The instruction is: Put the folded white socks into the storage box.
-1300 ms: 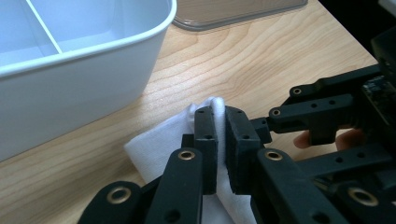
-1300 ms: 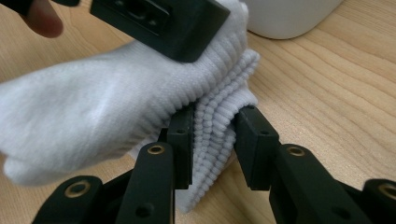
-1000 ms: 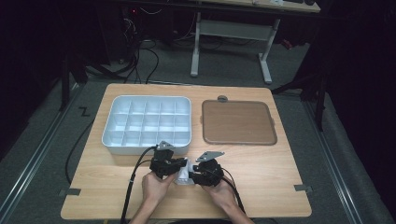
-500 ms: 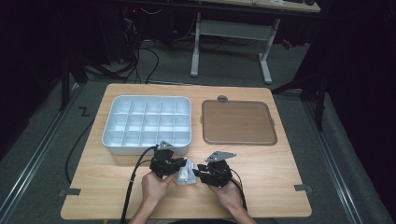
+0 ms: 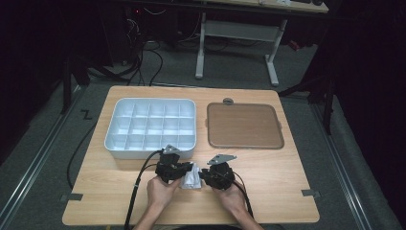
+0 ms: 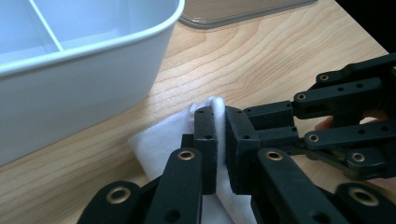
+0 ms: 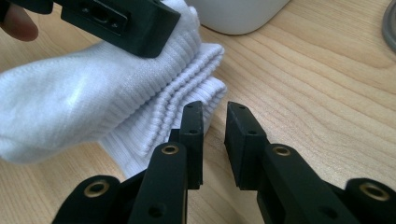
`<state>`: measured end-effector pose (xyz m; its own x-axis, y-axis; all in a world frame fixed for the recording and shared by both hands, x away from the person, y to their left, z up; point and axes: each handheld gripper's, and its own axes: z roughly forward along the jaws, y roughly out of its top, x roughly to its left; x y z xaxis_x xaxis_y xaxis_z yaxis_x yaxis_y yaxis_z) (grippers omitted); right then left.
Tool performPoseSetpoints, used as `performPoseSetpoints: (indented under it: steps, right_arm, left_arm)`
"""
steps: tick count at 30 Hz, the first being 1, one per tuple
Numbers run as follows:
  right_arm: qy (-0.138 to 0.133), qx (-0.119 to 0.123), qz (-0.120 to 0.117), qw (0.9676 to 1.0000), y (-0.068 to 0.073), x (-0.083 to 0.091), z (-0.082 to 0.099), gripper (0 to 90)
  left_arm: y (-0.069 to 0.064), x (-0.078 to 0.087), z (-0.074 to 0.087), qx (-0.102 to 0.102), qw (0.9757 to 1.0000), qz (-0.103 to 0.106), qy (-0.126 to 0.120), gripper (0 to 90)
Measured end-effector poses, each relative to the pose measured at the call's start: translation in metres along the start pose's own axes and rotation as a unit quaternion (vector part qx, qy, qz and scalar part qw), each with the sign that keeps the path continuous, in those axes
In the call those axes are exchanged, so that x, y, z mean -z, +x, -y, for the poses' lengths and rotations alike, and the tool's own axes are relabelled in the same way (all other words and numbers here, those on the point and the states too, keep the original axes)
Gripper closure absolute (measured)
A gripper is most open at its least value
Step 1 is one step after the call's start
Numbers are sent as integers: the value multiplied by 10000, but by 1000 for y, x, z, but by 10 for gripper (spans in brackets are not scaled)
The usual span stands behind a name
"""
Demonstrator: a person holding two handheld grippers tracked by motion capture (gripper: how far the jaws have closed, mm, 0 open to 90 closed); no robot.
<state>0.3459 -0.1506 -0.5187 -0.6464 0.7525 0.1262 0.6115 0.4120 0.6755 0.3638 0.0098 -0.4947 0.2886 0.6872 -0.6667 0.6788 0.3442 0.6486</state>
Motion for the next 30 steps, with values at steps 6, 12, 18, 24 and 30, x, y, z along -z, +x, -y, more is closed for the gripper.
performPoseSetpoints:
  steps: [6,12,18,24,30]
  right_arm:
    - [26,59,30,10000,0,-4,0,792]
    - [56,103,52,9999,1,-7,0,803]
    - [40,113,35,9999,0,-7,0,801]
    - [-6,89,58,9999,-1,-6,1,780]
    - [-4,68,52,10000,-1,-4,1,775]
  left_arm:
    - [-1,-4,3,-16,10000,-25,13,843]
    - [0,-9,12,-193,9998,-51,-46,845]
    - [3,-7,13,-160,9998,-11,-66,844]
    - [4,-3,11,-146,9998,124,-109,799]
    - [3,2,8,-91,9994,304,-117,718]
